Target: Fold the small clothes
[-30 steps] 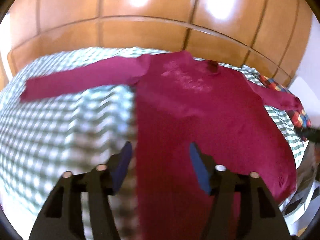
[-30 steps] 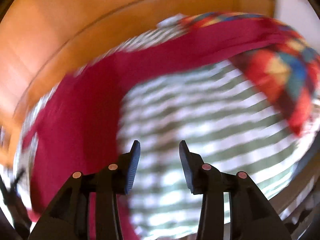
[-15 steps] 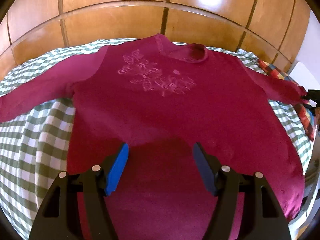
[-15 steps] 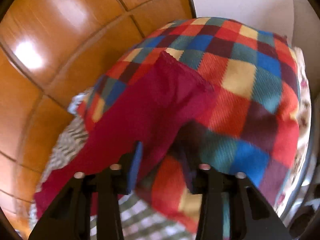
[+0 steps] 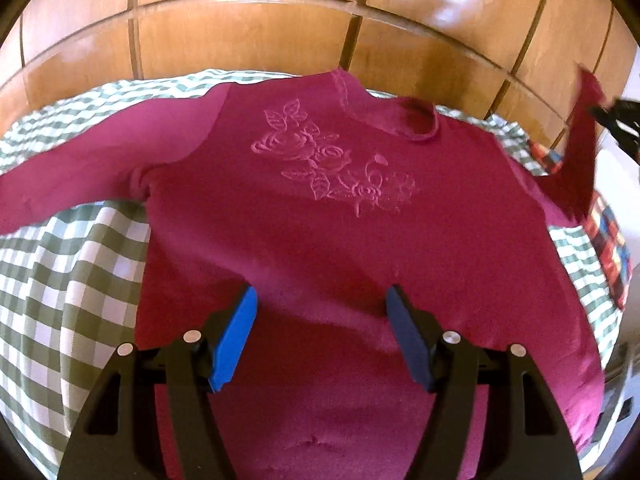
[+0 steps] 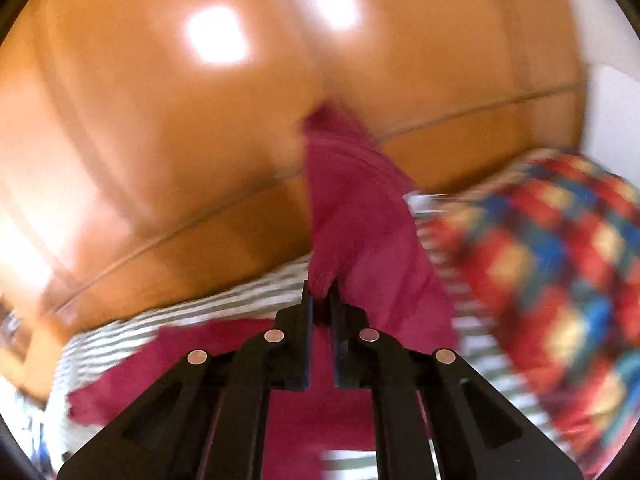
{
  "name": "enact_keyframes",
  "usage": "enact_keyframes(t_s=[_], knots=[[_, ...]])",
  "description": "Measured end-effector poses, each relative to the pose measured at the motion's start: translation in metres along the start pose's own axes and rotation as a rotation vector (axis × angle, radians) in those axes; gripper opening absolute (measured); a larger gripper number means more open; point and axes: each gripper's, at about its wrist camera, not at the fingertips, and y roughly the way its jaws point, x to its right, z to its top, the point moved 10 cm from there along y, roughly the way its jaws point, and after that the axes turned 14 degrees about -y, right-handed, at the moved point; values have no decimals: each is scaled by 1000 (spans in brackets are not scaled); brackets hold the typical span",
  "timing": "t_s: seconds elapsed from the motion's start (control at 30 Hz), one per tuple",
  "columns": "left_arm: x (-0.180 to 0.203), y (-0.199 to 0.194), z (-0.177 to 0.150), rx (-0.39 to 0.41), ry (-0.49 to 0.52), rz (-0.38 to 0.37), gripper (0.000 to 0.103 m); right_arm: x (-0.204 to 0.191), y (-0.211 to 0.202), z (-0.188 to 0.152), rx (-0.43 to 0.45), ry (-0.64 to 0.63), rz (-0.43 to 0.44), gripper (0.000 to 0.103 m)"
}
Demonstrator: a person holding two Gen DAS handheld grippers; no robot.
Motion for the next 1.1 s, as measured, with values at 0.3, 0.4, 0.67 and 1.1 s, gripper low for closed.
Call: enact_keyframes(t_s=[0.3,0.4,0.67,1.1], knots=[[-15,-10,21,-5,-132,-100,67,-217,73,-59,-160,-276,336,9],[-21,-10,33,-4,-180,-124,69,-226,70,-66,-159,-275,382,59],[-22,0,70,8,-229,-162,72,-138,33,-105,-151,-196,252,62],[-9,72,117,-60,-201,-101,34,0,12,-175,-219,56,47,50]])
